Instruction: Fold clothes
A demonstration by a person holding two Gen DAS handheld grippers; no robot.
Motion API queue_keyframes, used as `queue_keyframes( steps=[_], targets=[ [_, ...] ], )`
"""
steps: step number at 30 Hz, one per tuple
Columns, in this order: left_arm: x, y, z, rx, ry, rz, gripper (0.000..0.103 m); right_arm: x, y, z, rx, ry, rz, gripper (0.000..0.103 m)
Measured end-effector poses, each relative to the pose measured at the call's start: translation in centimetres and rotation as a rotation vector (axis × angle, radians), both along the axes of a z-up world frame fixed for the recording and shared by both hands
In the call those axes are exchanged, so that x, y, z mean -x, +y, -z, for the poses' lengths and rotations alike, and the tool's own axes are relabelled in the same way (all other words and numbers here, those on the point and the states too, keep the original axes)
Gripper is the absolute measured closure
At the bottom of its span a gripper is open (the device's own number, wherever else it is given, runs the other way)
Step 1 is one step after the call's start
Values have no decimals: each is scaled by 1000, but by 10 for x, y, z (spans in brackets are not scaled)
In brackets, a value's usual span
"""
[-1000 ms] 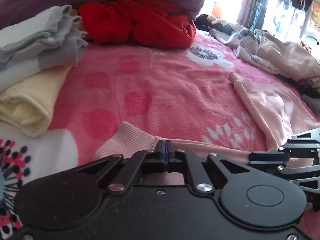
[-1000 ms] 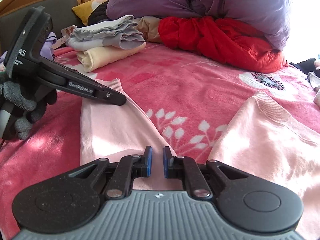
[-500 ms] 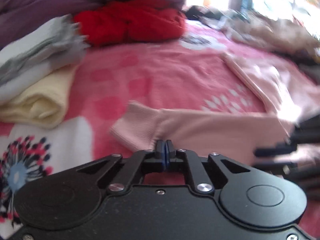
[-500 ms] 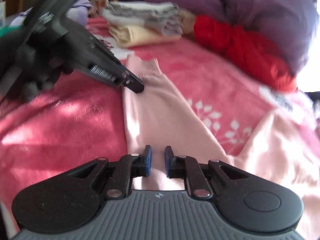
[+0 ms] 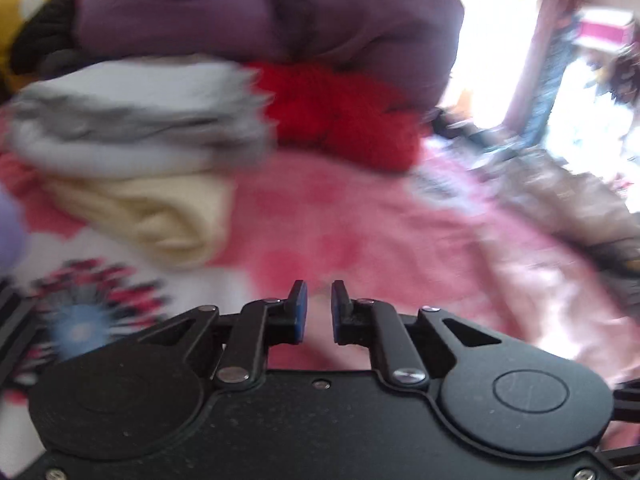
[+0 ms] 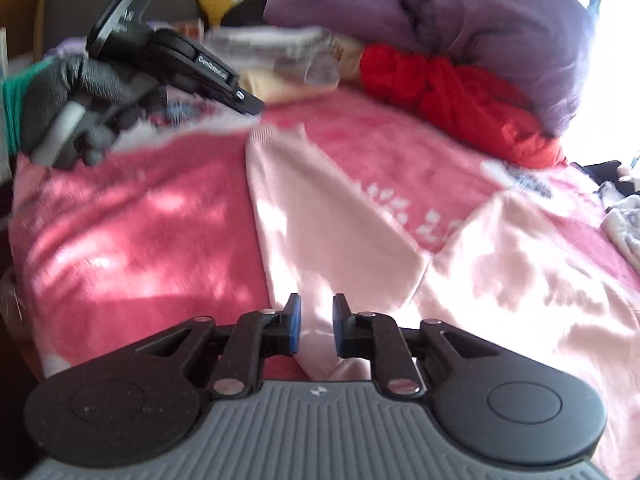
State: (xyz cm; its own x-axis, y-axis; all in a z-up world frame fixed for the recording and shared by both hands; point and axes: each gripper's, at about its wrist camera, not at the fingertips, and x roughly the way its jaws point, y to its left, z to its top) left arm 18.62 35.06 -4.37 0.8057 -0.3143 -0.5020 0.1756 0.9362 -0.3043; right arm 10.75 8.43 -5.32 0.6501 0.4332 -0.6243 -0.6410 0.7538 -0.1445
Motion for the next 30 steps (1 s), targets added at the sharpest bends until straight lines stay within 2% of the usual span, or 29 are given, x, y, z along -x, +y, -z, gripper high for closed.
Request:
queue_keyframes(
  steps=[1,2,4,8,9,10,11,13,15,17,19,22,27,30],
  targets=[
    [0,-11,-3,13,-13,48,95,1,-3,-2,-13,-18,17,79],
    [-4,-31,-2,-5,-9,114,95,1,-6,-4,-24,-29,36,78],
    [-10,-74,0,-76,-5,225,95,-1,-13,-5,-38,-45,84,74],
    [-20,-140,14,-167,26,377,90,-11,-21,9,-23,25,131,72],
    [-22,-150,21,-241,42,373,80,-12,-22,15,-15,51,133,71],
    [-25,-157,31,-349,54,328,79,-10,-23,19,-15,57,131,71],
    [-29,-159,37,-416,64,288,78,-6,-24,18,-17,46,126,70],
    [-36,-141,29,-323,65,203,79,0,-25,13,-11,48,107,69],
    [-37,-129,17,-317,28,103,77,9,-33,8,-29,53,91,68],
    [-40,-116,13,-240,36,65,77,19,-42,4,-42,59,68,68],
    [-42,-117,9,-205,34,52,77,34,-57,-1,-41,49,55,68],
    [-47,-134,3,-140,33,82,77,52,-85,-14,-69,41,91,68],
    [-50,-184,-10,-59,17,202,62,76,-155,-37,-141,48,255,67],
    [-45,-223,-14,-66,10,291,62,77,-196,-43,-144,28,368,64]
  ],
)
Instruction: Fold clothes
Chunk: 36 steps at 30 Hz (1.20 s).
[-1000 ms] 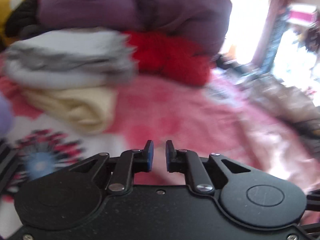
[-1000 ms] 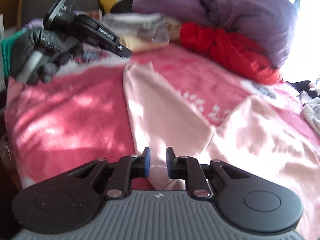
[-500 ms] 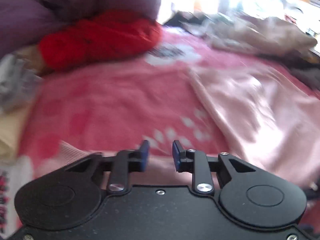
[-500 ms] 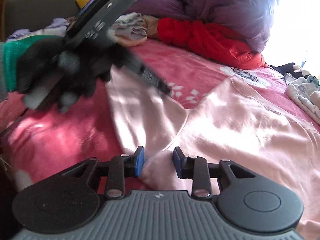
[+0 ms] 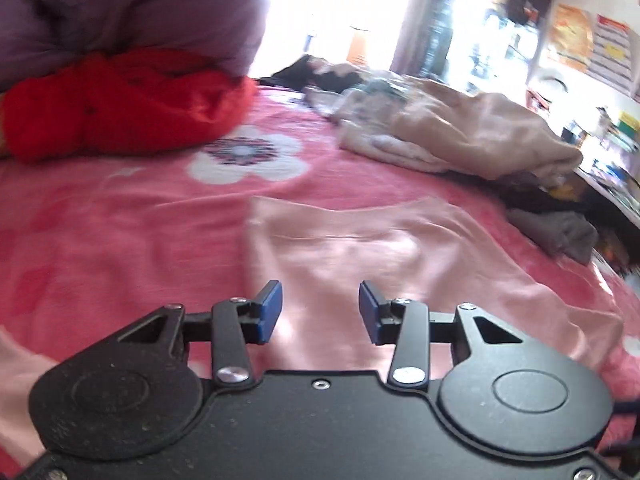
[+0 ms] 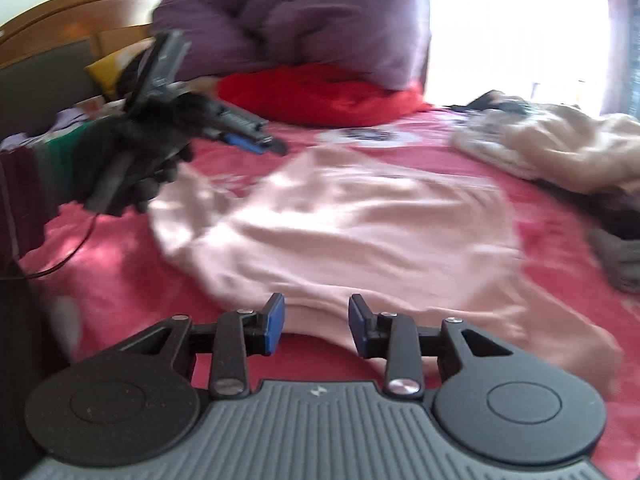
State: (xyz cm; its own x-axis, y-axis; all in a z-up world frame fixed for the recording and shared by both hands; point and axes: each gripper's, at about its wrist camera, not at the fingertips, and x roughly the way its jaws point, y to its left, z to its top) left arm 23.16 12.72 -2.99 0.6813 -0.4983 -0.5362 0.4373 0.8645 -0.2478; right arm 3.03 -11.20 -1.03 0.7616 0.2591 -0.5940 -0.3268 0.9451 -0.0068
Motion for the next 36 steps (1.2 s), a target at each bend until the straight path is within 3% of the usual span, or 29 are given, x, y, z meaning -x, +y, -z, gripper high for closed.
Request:
queue_keyframes(
  steps=[4,8,12,15,17,23,30,33,36],
  targets=[
    [13,-51,0,-31,-6,117,62,-3,-63,1,-149,35,214,62],
    [33,-93,1,-46,-5,227,62,11,-128,18,-402,80,481,58],
    [49,-119,1,-44,-3,274,62,33,-187,53,-680,102,724,52],
    [56,-128,0,-14,16,273,62,43,-212,80,-795,84,815,55],
    [62,-132,0,5,33,268,62,41,-218,88,-786,55,814,59],
    [77,-140,-7,36,37,254,62,6,-223,100,-717,33,716,59],
    [66,-132,6,39,72,208,60,-28,-228,105,-737,50,621,57],
    [60,-130,15,32,91,200,60,-32,-230,109,-772,40,631,57],
    [57,-127,18,34,96,198,60,-35,-229,110,-795,34,621,67]
  ],
)
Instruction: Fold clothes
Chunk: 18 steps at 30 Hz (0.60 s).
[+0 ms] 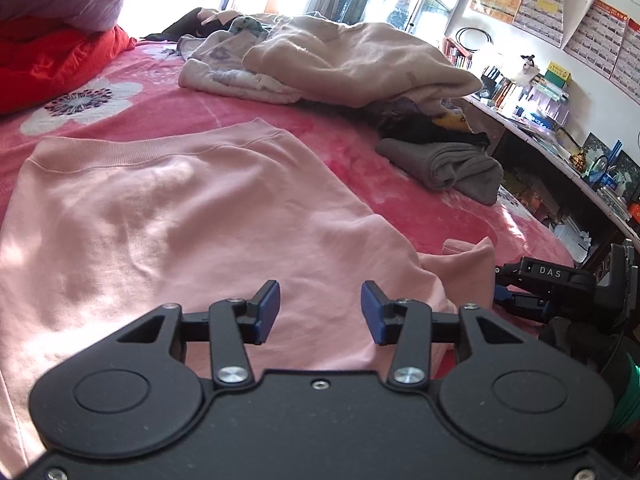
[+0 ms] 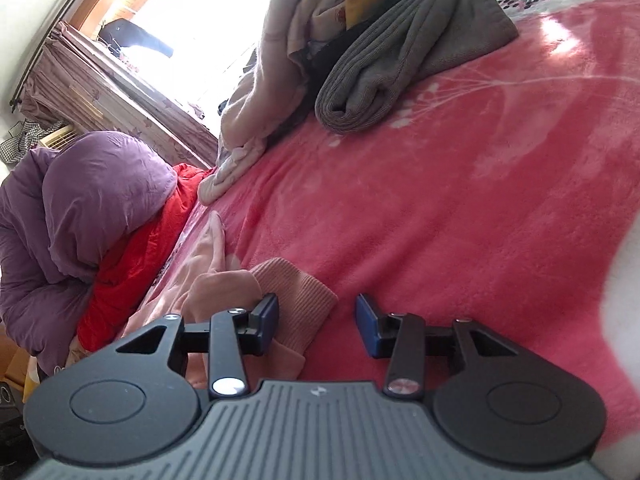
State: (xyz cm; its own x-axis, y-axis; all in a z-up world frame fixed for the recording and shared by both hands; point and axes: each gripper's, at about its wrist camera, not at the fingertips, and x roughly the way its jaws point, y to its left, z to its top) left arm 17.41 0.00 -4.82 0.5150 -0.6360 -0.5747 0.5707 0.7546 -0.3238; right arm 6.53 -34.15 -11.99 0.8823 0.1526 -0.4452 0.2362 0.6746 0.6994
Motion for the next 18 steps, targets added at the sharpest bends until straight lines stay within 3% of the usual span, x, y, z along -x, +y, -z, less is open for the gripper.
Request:
queue_keyframes(
  steps=[1,2,9,18],
  targets=[
    [-1,1,1,0,1,-2,60,-1,-1,2,-16,0,-8,86],
    [-2,2,1,1,2,-5,60,-2,-2,3,-30,2,-12,97],
    [-4,10,0,2,-3,-17,59,19,-6,-21,-36,-72,59,97],
    [-1,11,-2,3,-10,-12,59,39,-28,-97,212,-147,215,98]
  ],
)
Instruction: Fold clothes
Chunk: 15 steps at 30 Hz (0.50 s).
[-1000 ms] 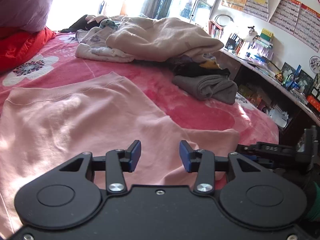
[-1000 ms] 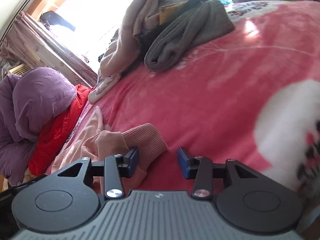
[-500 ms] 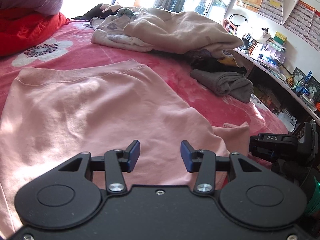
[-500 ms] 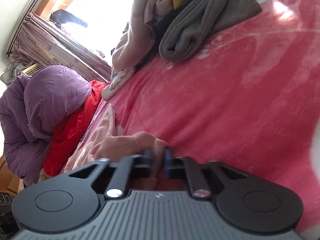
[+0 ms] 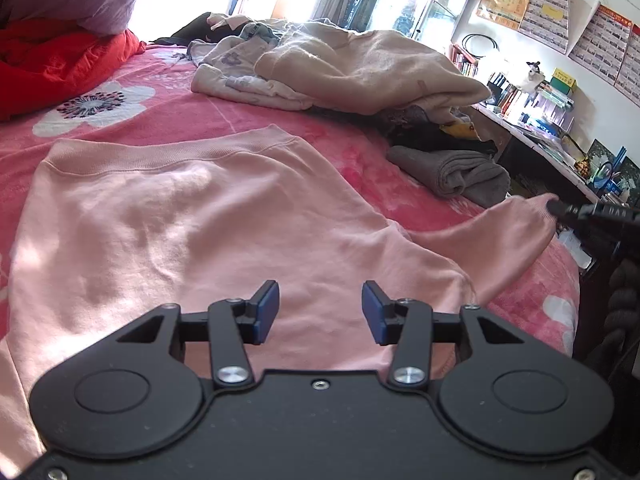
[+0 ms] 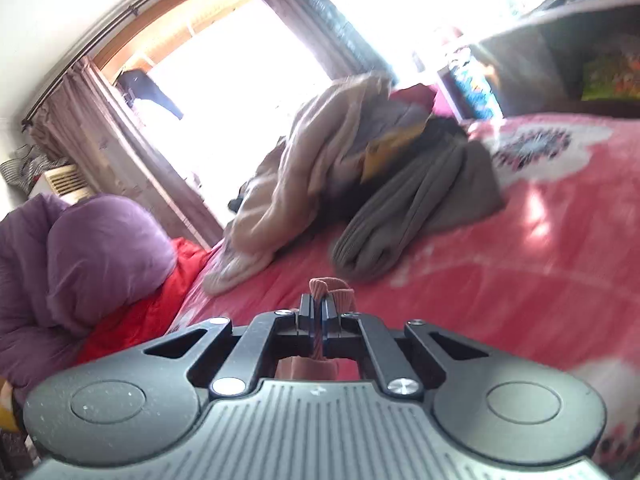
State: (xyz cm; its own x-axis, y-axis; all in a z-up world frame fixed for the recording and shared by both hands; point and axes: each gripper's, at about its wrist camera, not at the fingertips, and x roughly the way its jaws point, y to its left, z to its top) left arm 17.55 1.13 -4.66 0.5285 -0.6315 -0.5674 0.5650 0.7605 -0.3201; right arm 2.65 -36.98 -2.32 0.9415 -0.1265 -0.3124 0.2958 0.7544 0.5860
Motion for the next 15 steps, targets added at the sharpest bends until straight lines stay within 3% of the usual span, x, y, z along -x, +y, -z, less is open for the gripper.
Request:
queue_keyframes(
  steps=[8,15],
  targets=[
    [9,-14,5,-33,-3,113,59,-10,-35,-6,56,43,33,98],
    [20,-32,14,-93,-12,217,59,-70,-56,-20,143,147,-72,98]
  ],
)
